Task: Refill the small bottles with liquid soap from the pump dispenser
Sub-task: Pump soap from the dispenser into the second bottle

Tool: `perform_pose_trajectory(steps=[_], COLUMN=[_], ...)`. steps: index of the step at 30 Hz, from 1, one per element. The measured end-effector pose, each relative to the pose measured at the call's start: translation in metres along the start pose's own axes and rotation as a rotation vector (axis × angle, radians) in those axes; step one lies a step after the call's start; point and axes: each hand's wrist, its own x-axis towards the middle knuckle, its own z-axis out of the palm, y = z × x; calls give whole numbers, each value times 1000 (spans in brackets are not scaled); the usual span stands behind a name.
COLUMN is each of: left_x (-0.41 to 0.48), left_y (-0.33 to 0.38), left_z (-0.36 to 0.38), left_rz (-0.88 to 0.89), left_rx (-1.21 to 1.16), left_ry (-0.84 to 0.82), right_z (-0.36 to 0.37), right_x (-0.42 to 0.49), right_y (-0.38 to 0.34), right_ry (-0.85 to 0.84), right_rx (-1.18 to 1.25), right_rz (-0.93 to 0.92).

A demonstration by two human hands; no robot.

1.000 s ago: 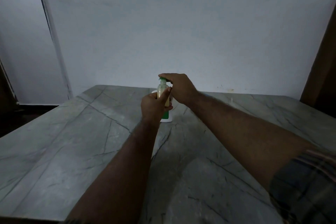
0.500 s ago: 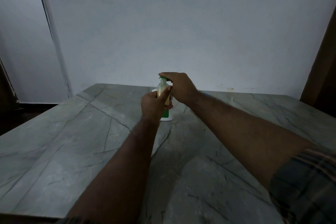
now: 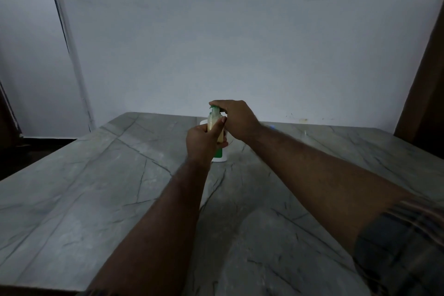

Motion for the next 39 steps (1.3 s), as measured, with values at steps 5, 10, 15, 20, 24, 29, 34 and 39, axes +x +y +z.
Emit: perform_pose_trajectory(steps=[5, 10, 15, 20, 24, 29, 34, 39], left_x=[1, 2, 2, 4, 5, 6, 7, 6], left_y=[1, -1, -5, -4, -4, -8, -5, -6], left_z=[-1, 0, -2, -1, 2, 2, 3, 3], left_rz=[-63, -31, -99, -51, 4, -14, -13, -31], left_rx=[-145, -69, -177, -108, -1, -5, 12, -25], left_ry=[-41, -23, -75, -44, -8, -14, 25, 27], right_z=[-6, 1, -1, -7, -2, -1, -5, 2], right_x=[5, 1, 2, 9, 4, 3, 9, 2], right_y=[1, 3, 5, 3, 5, 6, 5, 7], right_ry=[-25, 9, -22, -35, 7, -4, -11, 22], right_rx=[-30, 5, -19, -95, -52, -46, -101, -33], right_rz=[-19, -20, -31, -33, -27, -29, -37, -31])
